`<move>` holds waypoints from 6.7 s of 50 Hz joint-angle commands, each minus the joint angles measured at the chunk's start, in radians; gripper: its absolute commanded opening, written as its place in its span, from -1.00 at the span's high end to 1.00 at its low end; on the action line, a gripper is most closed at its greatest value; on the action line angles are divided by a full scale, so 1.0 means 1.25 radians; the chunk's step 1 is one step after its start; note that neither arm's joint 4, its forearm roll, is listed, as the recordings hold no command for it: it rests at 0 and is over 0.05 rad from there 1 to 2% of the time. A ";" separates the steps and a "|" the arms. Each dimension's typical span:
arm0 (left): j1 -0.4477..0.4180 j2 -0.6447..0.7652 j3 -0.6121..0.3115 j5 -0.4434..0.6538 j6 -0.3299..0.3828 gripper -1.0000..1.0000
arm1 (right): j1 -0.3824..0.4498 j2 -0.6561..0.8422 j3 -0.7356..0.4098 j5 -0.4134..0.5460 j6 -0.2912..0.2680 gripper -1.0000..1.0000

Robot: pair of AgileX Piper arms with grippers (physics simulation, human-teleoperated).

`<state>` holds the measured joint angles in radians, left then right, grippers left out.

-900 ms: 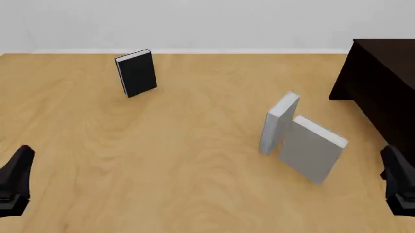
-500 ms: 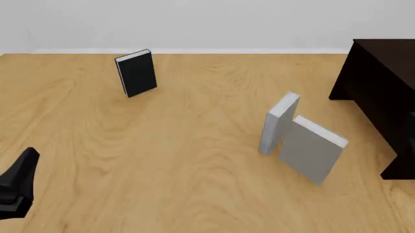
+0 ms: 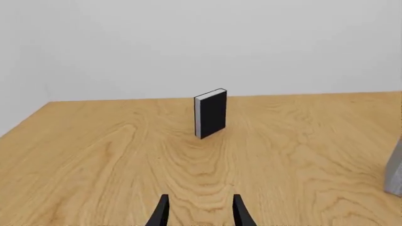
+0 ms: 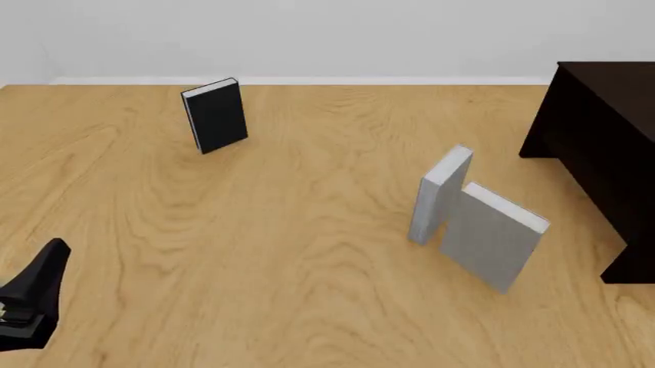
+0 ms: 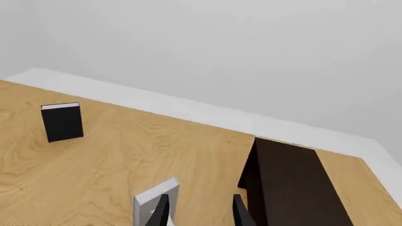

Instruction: Pick up the book on the right and place it on the cabinet shelf.

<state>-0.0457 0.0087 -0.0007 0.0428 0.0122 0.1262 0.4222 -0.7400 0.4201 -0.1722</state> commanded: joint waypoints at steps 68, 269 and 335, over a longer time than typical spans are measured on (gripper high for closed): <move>-0.033 0.007 0.000 0.035 0.019 -1.00 | 0.211 0.558 -0.575 0.523 -0.061 -1.00; -0.019 -0.004 0.000 0.064 0.052 -1.00 | 0.103 0.818 -0.161 0.183 -0.193 -1.00; -0.051 -0.002 0.000 0.056 0.033 -1.00 | -0.031 0.581 -0.216 0.307 -0.314 1.00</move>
<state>-0.1005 0.0057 -0.0002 0.1176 0.0565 0.0973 1.2108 -1.0094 0.8161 -0.5489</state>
